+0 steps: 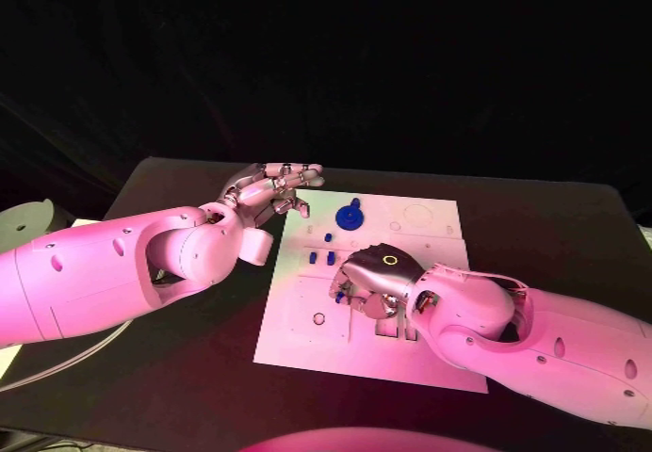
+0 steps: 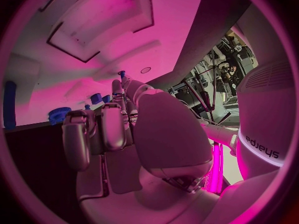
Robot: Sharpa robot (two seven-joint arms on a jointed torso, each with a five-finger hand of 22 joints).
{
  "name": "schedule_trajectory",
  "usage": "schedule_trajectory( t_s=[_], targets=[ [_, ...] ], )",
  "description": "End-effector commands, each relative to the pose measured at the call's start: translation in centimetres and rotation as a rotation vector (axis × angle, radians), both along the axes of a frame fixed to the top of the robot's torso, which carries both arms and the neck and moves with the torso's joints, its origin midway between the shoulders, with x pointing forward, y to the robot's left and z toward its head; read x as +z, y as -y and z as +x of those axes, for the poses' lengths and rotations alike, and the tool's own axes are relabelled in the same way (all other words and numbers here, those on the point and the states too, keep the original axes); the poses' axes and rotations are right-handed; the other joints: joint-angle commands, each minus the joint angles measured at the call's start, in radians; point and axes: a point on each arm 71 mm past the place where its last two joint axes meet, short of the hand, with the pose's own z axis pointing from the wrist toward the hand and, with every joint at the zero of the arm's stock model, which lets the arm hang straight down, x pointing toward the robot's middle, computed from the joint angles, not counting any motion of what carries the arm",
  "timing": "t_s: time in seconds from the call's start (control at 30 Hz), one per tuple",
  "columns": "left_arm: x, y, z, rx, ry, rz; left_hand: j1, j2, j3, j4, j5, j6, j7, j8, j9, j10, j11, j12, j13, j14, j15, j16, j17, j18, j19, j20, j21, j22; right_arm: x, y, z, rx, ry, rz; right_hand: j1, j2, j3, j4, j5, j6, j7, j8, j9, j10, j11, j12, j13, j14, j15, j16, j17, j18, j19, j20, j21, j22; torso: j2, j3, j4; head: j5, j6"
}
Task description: Assemble the parts on the task board
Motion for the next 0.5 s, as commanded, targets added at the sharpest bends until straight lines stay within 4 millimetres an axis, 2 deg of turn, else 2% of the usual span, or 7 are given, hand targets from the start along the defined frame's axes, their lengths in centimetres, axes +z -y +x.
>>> schedule_trajectory(
  t_s=[0.03,0.5],
  targets=[
    [0.08,0.26,-0.13,-0.023,0.000,-0.014,0.002,0.007,-0.005,-0.002,-0.003,-0.007,0.001,0.001,-0.001,-0.008,0.000,0.003,0.001,-0.005,0.003,-0.001,-0.001,0.018,0.002,0.006,-0.005,-0.001,-0.42,-0.16,-0.08,0.001,0.018,-0.058,-0.010,0.001,0.004,-0.002,0.005,-0.001,0.008,0.002,0.002,0.008,-0.005,0.005,-0.001,0.052,-0.001,-0.002,0.000,0.000,0.067,-0.002,0.000,0.175,0.000,0.0003,0.0005,0.000,-0.001],
    [0.06,0.28,-0.19,-0.028,-0.005,-0.014,0.001,0.006,-0.006,-0.002,-0.003,-0.009,0.001,0.001,-0.001,-0.010,0.001,0.004,0.001,-0.005,0.004,-0.001,-0.002,0.018,0.002,0.007,-0.005,-0.001,-0.57,-0.85,-0.43,0.015,0.030,-0.094,-0.016,-0.001,0.003,-0.002,0.004,0.000,0.008,0.002,0.003,0.008,-0.004,0.005,-0.002,0.051,0.000,-0.002,0.000,0.000,0.067,-0.001,0.000,0.175,-0.001,-0.0007,0.0009,0.000,-0.004]
  ],
)
